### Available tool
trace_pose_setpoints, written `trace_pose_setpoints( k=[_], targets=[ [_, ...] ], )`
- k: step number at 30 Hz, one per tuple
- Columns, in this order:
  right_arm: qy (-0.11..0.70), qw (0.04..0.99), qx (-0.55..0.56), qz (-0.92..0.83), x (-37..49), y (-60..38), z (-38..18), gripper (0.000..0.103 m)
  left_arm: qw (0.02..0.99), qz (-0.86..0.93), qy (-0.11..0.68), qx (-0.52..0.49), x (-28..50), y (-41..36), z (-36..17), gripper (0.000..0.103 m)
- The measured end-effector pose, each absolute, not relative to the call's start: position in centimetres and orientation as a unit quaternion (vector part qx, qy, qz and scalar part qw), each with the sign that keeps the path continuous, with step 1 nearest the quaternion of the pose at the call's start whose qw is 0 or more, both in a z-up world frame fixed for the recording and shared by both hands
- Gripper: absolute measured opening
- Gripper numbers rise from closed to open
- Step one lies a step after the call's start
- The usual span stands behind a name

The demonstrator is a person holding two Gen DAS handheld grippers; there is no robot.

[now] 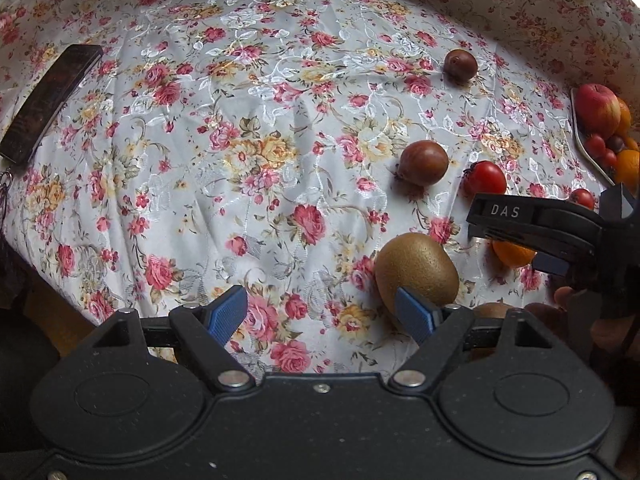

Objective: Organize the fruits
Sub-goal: 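Lower the right tool over the tangerine while the left tool approaches the kiwi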

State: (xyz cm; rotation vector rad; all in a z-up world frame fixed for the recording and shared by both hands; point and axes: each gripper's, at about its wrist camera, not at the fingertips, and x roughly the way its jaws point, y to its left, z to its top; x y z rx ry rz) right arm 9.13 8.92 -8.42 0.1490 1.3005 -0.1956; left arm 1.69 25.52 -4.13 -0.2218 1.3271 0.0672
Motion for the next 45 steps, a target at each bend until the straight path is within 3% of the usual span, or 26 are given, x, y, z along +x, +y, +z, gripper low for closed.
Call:
trace_pose_setpoints(
  k=[22, 36, 45],
  targets=[
    [0.602, 0.789, 0.073, -0.1, 8.9, 9.0, -8.4, 0.08, 0.801, 0.01, 0.597, -0.046, 1.9, 23.0, -4.5, 0.083],
    [0.593, 0.798, 0.06, -0.089, 8.2, 8.8, -7.4, 0.055, 0.815, 0.003, 0.579, -0.03, 1.9, 22.3, -4.0, 0.083],
    [0.6, 0.796, 0.049, -0.062, 8.1, 8.9, -7.1, 0.057, 0.82, 0.004, 0.572, -0.02, 1.8, 21.7, -3.8, 0.083]
  ],
)
